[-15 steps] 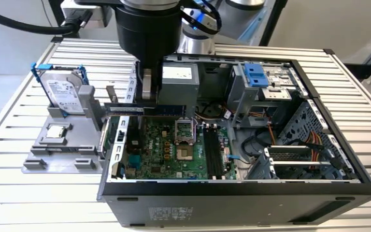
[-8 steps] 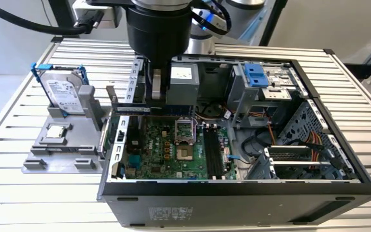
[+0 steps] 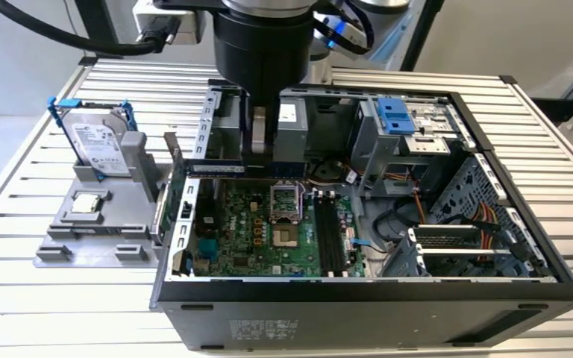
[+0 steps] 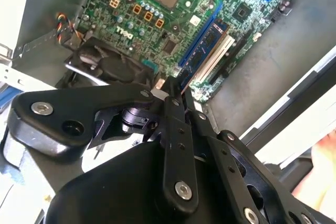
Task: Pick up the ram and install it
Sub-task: 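Pick up the ram and move it above insertion slot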
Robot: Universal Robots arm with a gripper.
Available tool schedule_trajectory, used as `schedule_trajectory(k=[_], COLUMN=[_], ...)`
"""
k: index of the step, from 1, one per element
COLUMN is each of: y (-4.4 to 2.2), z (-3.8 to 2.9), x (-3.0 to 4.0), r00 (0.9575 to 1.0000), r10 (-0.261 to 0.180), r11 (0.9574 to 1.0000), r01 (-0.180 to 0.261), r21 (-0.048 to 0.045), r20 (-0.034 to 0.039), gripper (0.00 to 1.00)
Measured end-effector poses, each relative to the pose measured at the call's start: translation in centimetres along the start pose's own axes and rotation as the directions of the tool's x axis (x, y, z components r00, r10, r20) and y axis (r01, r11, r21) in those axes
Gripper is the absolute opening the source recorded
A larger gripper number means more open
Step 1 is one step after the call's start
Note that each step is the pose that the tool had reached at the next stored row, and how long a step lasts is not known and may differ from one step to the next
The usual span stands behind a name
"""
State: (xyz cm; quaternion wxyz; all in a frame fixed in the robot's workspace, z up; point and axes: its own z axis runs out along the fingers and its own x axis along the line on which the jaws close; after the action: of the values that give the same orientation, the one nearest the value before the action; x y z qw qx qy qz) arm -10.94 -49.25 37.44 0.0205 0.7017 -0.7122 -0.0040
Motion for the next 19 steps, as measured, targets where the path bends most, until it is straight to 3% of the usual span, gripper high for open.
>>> schedule_trajectory(k=[19], y=[-2.83], z=[-0.10], x=[-0.04], r00=[1.0000], r10=[-0.001], r11=[1.0000], r01=[0.001], r21=[0.0000], r20=[0.0000], gripper=[0.00])
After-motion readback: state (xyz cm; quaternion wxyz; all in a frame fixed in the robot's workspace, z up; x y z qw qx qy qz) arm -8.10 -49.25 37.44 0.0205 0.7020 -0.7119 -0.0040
